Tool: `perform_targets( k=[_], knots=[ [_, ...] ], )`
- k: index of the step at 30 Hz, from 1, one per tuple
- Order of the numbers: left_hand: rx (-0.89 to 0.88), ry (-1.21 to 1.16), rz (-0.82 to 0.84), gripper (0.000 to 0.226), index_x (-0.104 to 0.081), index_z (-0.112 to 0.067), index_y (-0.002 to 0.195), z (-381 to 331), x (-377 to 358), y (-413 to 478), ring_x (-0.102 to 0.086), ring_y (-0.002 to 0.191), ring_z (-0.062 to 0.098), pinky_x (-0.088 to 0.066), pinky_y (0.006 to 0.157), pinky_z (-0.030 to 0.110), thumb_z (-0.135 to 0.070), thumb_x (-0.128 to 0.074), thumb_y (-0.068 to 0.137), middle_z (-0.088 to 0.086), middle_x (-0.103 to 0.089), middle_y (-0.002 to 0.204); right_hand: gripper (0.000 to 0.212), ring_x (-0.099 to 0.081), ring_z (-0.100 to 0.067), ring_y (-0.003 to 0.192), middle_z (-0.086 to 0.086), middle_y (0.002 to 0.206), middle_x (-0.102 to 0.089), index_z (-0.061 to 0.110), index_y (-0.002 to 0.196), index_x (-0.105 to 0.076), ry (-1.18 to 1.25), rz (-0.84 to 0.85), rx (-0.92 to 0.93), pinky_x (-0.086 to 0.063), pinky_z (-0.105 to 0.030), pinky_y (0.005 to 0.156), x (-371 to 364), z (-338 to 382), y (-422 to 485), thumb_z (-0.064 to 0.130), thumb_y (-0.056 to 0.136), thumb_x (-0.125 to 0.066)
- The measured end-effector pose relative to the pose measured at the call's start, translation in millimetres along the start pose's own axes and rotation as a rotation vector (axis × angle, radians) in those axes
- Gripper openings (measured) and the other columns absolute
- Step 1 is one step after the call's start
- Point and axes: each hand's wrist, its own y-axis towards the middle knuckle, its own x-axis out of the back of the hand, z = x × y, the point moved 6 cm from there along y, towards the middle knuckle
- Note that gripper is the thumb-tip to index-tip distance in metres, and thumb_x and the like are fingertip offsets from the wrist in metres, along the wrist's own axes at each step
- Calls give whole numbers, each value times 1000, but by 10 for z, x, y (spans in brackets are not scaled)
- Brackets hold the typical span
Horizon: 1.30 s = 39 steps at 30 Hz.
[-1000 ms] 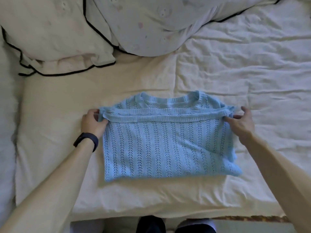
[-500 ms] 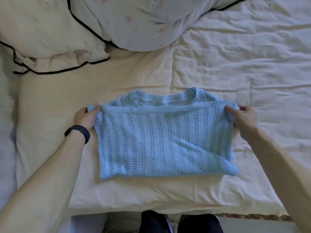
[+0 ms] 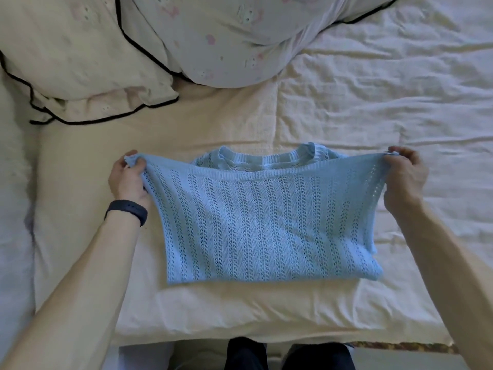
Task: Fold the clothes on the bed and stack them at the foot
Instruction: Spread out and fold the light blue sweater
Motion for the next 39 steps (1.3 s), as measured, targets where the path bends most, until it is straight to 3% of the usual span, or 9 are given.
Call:
perform_targets(
  k=[5, 9, 12, 16, 20, 23, 28, 32, 39],
  knots=[
    [-8, 35, -93, 30, -65, -8, 120, 13, -5, 161, -64, 89, 21, -54, 74, 28, 0, -61, 91, 10, -65, 108, 21, -52, 3, 65, 6, 84, -58, 18, 101, -62, -47, -41, 80, -42, -12, 61, -181, 87, 110, 2, 86, -59],
    [-57, 203, -86, 32, -60, -9, 124, 125, -110, 229, -62, 97, 18, -53, 97, 33, -6, -65, 93, 2, -66, 102, 36, -57, -2, 75, 8, 93, -60, 14, 127, -58, -209, 0, 52, -47, -13, 63, -271, -83, 171, 19, 93, -69],
    [-69, 339, 5, 53, -49, -11, 136, 197, -192, 198, -62, 110, 21, -50, 93, 26, -19, -73, 89, 6, -62, 126, 56, -61, -12, 96, 0, 112, -63, 12, 133, -53, -336, 84, -40, -48, -19, 79, -242, -254, 103, 28, 86, -79],
    [-582, 1090, 67, 76, -38, -23, 148, 19, -396, -99, -38, 136, 34, -34, 109, 44, -18, -68, 78, 11, -37, 151, 70, -47, -29, 131, -11, 140, -51, 14, 146, -43, -789, 91, 177, -35, -40, 113, -283, -132, -16, 31, 84, -70],
    [-964, 1471, 467, 62, -49, -24, 144, 162, -856, -411, -36, 141, 26, -16, 118, 49, -24, -65, 85, 5, -48, 148, 72, -25, -23, 150, -1, 161, -37, 28, 156, -35, -1088, 361, 590, -18, -46, 120, -734, 83, -224, 23, 89, -61],
    [-954, 1640, 470, 44, -51, -29, 141, 241, -923, -413, -45, 131, 23, -10, 118, 44, -37, -54, 97, 2, -58, 134, 58, -37, -26, 143, -5, 147, -56, 27, 150, -45, -1292, 457, 724, -23, -47, 116, -935, 153, -271, 27, 93, -58],
    [-1124, 1633, 338, 25, -68, -21, 111, 56, -921, -413, -55, 106, 30, -22, 104, 40, -38, -53, 101, 5, -68, 105, 28, -54, -36, 114, -11, 113, -71, 16, 117, -70, -1400, 388, 853, -32, -46, 100, -895, 279, -246, 31, 100, -54],
    [-1172, 1575, 312, 24, -74, -18, 93, -96, -933, -388, -55, 96, 30, -23, 96, 39, -33, -58, 100, 6, -66, 90, 24, -54, -38, 111, -12, 111, -69, 15, 109, -72, -1356, 332, 845, -34, -47, 97, -809, 340, -209, 29, 99, -55],
    [-1188, 1531, 262, 27, -73, -19, 95, -160, -1028, -377, -56, 94, 31, -24, 95, 39, -31, -51, 103, 5, -67, 93, 30, -55, -38, 113, -13, 117, -68, 15, 119, -71, -1412, 441, 796, -38, -46, 93, -800, 269, -238, 32, 95, -63]
  ],
)
